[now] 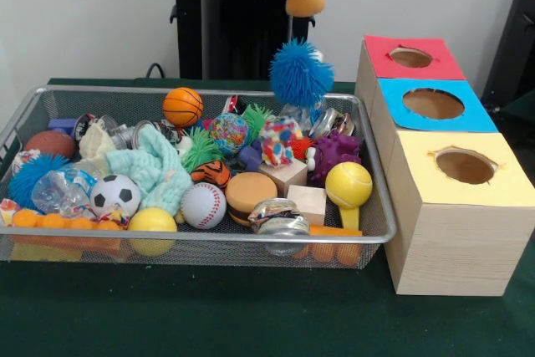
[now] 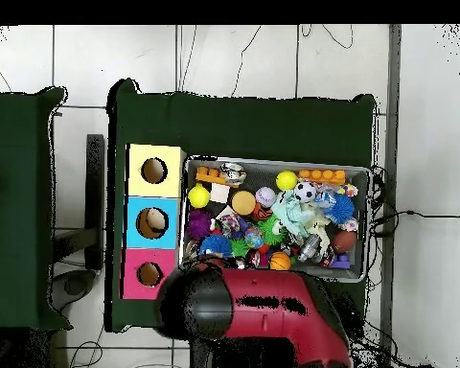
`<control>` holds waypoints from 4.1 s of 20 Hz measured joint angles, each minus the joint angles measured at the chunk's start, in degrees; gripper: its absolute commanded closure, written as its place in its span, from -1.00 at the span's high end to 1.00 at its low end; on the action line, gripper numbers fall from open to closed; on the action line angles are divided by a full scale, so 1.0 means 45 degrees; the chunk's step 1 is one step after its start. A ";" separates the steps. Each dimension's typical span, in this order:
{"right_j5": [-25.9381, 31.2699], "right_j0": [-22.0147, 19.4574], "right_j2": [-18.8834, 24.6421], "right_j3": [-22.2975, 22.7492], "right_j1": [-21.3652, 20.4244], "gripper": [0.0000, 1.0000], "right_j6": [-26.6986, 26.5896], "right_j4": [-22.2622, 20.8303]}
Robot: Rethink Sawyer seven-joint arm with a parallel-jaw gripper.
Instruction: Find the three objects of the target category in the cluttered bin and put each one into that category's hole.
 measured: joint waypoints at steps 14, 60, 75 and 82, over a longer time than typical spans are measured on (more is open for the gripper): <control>0.1123 0.2231 -0.0979 0.0153 -0.0815 -1.00 0.0162 0.1124; -0.3568 0.2697 -0.2017 0.1051 0.2055 -1.00 0.1150 0.2008; -0.5661 0.2776 -0.2041 0.1141 0.3132 -1.00 0.1150 0.2015; -0.6012 0.3419 -0.2144 0.1138 0.3789 -1.00 0.1150 0.2065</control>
